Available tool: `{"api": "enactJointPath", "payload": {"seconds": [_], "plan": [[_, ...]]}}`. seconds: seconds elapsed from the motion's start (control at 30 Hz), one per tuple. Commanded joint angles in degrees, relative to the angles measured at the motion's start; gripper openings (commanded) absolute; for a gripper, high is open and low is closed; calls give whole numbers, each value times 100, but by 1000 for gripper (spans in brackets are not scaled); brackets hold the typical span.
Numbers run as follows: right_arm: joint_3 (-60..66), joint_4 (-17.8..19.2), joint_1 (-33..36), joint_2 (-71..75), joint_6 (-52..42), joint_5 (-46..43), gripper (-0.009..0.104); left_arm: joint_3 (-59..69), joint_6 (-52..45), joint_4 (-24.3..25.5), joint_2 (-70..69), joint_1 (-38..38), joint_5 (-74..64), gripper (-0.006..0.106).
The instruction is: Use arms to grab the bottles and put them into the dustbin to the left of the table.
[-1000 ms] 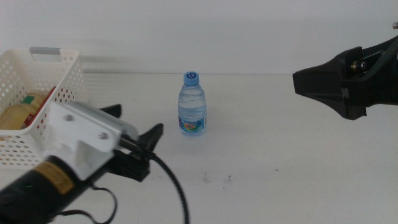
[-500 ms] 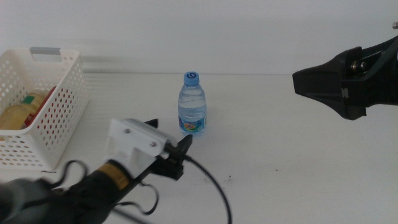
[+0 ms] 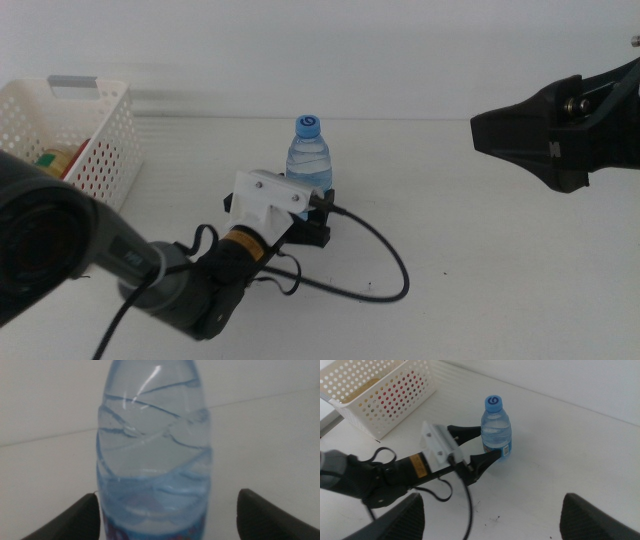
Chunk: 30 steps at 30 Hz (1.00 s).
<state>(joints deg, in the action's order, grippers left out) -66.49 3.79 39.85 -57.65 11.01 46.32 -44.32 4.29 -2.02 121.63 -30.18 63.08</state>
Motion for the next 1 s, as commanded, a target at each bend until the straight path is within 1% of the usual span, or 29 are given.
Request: {"api": "enactJointPath", "payload": {"seconds": [0.0, 0.1, 0.27, 0.33, 0.43, 0.47, 0.5, 0.53, 0.6, 0.63, 0.7, 0.77, 0.83, 0.87, 0.97], "plan": [[-40, 29, 3, 14, -54, 4, 91, -286, 53, -103, 150, -9, -114, 94], [-40, 29, 3, 14, -54, 4, 91, -617, 24, -215, 305, -9, -408, 94], [-40, 29, 3, 14, -54, 4, 91, -1017, -180, -594, 480, -9, -521, 94], [-40, 29, 3, 14, -54, 4, 91, -1171, -210, -625, 547, -9, -649, 94], [-40, 29, 3, 14, -54, 4, 91, -1372, -186, -638, 698, -9, -752, 88], [-40, 29, 3, 14, -54, 4, 91, -1435, -176, -638, 711, -9, -763, 83], [-40, 29, 3, 14, -54, 4, 91, -1461, -171, -638, 711, -9, -764, 75], [-40, 29, 3, 14, -54, 4, 91, -1461, -171, -627, 711, -9, -750, 64], [-40, 29, 3, 14, -54, 4, 91, -1430, -167, -642, 600, -9, -662, 37], [-40, 29, 3, 14, -54, 4, 91, -1376, -167, -642, 505, -9, -662, 26], [-40, 29, 3, 14, -54, 4, 91, -1110, -179, -680, 142, -9, -673, -1], [-40, 29, 3, 14, -54, 4, 91, -747, -283, -798, -363, -9, -718, -2], [-40, 29, 3, 14, -54, 4, 91, -338, -325, -924, -922, 1, -1041, -2], [-40, 29, 3, 14, -54, 4, 91, -170, -324, -966, -1294, 15, -1519, -2], [-40, 29, 3, 14, -54, 4, 91, -55, -429, -894, -2497, 182, -3753, -2]]}}
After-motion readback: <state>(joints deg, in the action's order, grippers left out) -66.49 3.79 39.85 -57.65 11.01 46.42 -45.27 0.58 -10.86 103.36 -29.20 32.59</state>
